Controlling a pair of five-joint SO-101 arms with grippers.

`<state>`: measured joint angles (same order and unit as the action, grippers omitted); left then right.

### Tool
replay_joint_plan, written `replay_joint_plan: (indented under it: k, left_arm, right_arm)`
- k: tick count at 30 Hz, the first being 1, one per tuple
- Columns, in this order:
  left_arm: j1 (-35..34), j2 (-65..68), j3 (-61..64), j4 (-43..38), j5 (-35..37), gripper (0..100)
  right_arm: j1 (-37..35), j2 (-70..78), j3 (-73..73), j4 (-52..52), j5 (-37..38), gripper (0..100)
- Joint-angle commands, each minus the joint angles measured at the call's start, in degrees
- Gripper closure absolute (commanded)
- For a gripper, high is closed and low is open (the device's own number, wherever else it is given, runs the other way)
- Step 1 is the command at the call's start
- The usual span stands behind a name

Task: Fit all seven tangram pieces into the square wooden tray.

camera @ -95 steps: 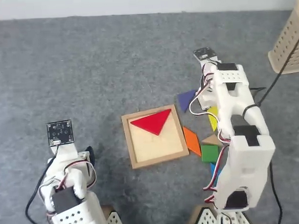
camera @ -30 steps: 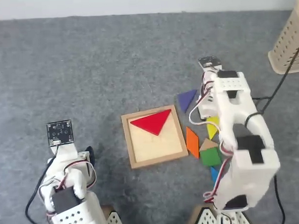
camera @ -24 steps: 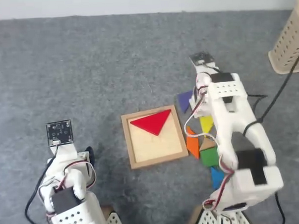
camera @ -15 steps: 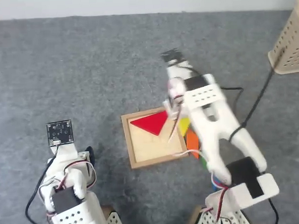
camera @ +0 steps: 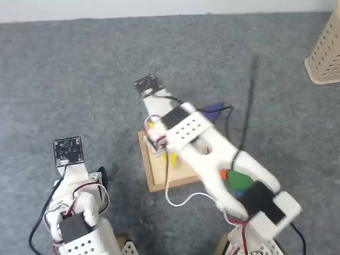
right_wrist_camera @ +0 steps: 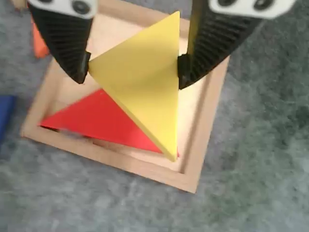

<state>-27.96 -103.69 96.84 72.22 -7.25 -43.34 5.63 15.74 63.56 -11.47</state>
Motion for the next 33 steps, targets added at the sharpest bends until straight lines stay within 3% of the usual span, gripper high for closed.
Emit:
replay_joint_plan:
  k: [1,18,24,33]
  left_arm:
    - [0.4,-0.7,-0.3,0.2,0.5,77]
    - [0.4,-0.7,-0.3,0.2,0.5,77]
    - [0.4,-0.7,-0.3,0.2,0.5,77]
    - [0.4,-0.7,-0.3,0.2,0.5,77]
  right_arm:
    - [-1.2,0.8,-3.5,-3.1,-3.3,80.9]
    - [-3.4,1.5,-3.3,-3.6,-3.9,80.5]
    - [-3.5,1.5,-3.1,-3.6,-2.5,70.8]
    - [-2.5,0.4,-3.4,-1.6,-2.4,71.6]
